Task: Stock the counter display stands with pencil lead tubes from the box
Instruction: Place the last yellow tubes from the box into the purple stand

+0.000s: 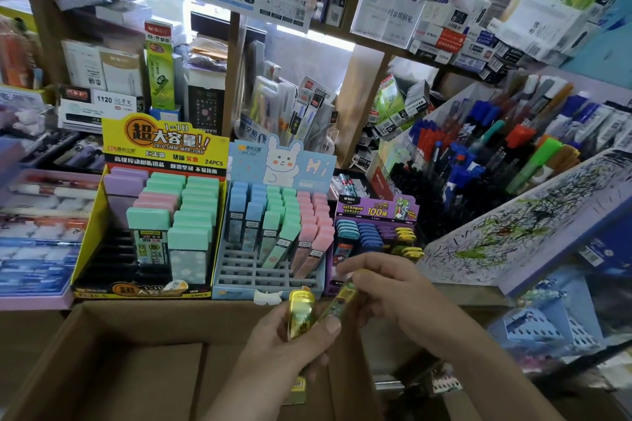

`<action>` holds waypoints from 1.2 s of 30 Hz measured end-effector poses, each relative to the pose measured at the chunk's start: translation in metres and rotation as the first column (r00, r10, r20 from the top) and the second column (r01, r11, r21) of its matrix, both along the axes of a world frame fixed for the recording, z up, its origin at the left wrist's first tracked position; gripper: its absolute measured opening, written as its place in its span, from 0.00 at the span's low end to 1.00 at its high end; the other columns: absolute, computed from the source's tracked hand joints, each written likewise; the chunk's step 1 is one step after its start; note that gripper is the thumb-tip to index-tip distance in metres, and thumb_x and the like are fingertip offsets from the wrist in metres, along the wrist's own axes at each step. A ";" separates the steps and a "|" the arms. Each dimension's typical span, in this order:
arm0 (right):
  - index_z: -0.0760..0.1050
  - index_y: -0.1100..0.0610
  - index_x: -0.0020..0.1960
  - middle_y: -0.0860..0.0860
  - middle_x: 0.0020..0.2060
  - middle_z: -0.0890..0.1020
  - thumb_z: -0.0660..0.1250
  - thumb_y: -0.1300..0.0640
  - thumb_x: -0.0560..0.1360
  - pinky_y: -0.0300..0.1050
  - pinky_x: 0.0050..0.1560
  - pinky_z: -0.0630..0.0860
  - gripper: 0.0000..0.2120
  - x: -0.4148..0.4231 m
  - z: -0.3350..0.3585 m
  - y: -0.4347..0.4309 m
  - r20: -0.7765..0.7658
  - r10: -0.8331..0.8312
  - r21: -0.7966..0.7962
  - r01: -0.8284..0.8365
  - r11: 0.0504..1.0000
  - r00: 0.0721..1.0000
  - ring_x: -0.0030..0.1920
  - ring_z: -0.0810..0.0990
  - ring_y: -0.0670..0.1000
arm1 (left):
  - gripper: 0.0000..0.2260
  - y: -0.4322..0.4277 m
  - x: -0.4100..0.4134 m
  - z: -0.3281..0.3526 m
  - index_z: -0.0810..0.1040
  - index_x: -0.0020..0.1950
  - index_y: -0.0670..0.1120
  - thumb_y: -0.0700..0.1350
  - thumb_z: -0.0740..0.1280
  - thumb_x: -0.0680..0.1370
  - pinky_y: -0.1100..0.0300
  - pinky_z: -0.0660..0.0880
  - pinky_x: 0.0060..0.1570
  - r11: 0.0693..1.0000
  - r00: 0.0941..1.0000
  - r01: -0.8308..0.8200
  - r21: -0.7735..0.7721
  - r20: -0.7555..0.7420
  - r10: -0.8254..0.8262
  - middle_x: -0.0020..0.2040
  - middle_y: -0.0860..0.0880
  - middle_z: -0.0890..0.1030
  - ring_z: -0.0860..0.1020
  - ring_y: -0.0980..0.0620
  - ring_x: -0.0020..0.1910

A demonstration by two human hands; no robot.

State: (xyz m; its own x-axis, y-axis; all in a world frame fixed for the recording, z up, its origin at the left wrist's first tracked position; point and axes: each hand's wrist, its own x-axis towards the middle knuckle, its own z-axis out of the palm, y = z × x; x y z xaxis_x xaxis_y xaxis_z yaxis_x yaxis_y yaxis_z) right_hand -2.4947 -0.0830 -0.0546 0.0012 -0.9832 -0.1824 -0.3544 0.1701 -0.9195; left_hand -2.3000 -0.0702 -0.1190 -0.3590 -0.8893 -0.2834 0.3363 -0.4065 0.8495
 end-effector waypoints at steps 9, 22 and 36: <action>0.79 0.64 0.56 0.58 0.44 0.88 0.74 0.63 0.74 0.45 0.43 0.84 0.12 -0.035 0.025 0.008 -0.014 0.008 -0.142 -0.010 0.990 1.000 0.44 0.86 0.62 | 0.03 -0.005 -0.002 -0.006 0.85 0.48 0.40 0.36 0.71 0.77 0.57 0.71 0.27 0.995 0.998 -0.063 0.072 -0.018 0.064 0.38 0.35 0.84 0.78 0.44 0.30; 0.86 0.49 0.46 0.47 0.36 0.87 0.77 0.64 0.73 0.33 0.36 0.78 0.10 -0.102 0.030 0.005 -0.253 -0.398 -0.455 0.254 0.853 0.882 0.36 0.84 0.45 | 0.06 -0.004 -0.005 -0.001 0.83 0.49 0.37 0.31 0.66 0.79 0.57 0.72 0.26 0.992 0.997 -0.079 0.101 0.034 0.075 0.36 0.37 0.84 0.78 0.45 0.29; 0.83 0.52 0.56 0.47 0.46 0.85 0.77 0.63 0.73 0.47 0.45 0.85 0.13 -0.089 -0.001 -0.014 -0.486 -0.416 -0.504 0.142 0.852 0.769 0.41 0.86 0.46 | 0.07 -0.002 -0.004 0.005 0.83 0.49 0.36 0.30 0.65 0.79 0.57 0.72 0.27 0.991 0.996 -0.073 0.115 0.050 0.068 0.35 0.36 0.83 0.78 0.45 0.28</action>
State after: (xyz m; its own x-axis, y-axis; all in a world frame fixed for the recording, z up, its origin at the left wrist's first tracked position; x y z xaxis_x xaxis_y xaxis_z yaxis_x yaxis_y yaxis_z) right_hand -2.5839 -0.0973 -0.0554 -0.2522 -0.8962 0.3651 -0.8214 -0.0011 -0.5703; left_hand -2.3039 -0.0722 -0.1135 -0.2806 -0.8720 -0.4012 0.3297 -0.4801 0.8129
